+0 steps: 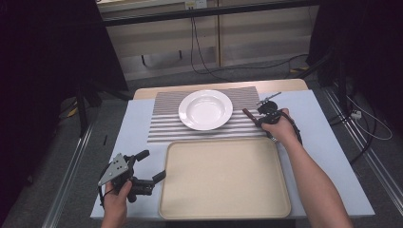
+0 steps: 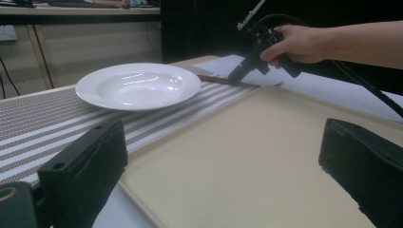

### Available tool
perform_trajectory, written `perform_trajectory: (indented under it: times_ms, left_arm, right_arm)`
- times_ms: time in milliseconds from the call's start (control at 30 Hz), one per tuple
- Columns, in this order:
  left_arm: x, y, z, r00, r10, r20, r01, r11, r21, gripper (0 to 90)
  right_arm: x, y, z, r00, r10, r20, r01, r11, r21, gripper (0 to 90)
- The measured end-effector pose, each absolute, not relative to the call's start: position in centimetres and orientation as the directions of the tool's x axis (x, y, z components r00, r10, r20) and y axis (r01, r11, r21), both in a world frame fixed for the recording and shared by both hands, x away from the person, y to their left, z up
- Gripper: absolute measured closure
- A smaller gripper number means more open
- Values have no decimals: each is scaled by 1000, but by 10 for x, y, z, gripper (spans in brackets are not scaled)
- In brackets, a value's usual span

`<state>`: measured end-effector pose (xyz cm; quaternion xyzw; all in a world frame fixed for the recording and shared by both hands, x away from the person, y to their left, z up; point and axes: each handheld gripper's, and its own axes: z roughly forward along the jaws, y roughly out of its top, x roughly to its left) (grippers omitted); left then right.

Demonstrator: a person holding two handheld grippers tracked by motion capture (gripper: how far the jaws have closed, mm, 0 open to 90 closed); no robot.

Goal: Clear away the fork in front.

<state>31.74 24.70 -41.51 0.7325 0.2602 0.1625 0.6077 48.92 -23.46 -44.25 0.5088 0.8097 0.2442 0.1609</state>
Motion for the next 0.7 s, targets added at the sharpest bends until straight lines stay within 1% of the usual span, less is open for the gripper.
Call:
perform_trajectory:
  times_ms: [100,233,400,467,500,533,700]
  left_arm:
    - [318,247,-416,813,577,-76,186,-133,974,25]
    - [318,247,-416,814,576,-79,189,-134,973,25]
    - [318,246,-416,811,580,-79,191,-135,972,25]
    - [319,246,-416,816,574,-72,185,-140,973,25]
    - [319,246,-417,816,574,-72,185,-142,972,26]
    - [319,246,-417,814,576,-72,187,-144,972,26]
    - [320,246,-416,812,580,-65,185,-150,971,26]
  right_arm:
    - [494,-233,-441,-431,902,-18,754,371,542,709]
    - [500,-229,-439,-434,901,-21,769,383,511,751]
    - [511,-224,-435,-448,894,-27,802,415,428,755]
    - [515,-225,-434,-442,897,-3,822,406,400,761]
    - [516,-225,-434,-434,901,12,826,393,403,769]
    - [518,-225,-434,-412,911,25,841,370,394,770]
    - [521,-224,-433,-411,911,26,851,373,370,765]
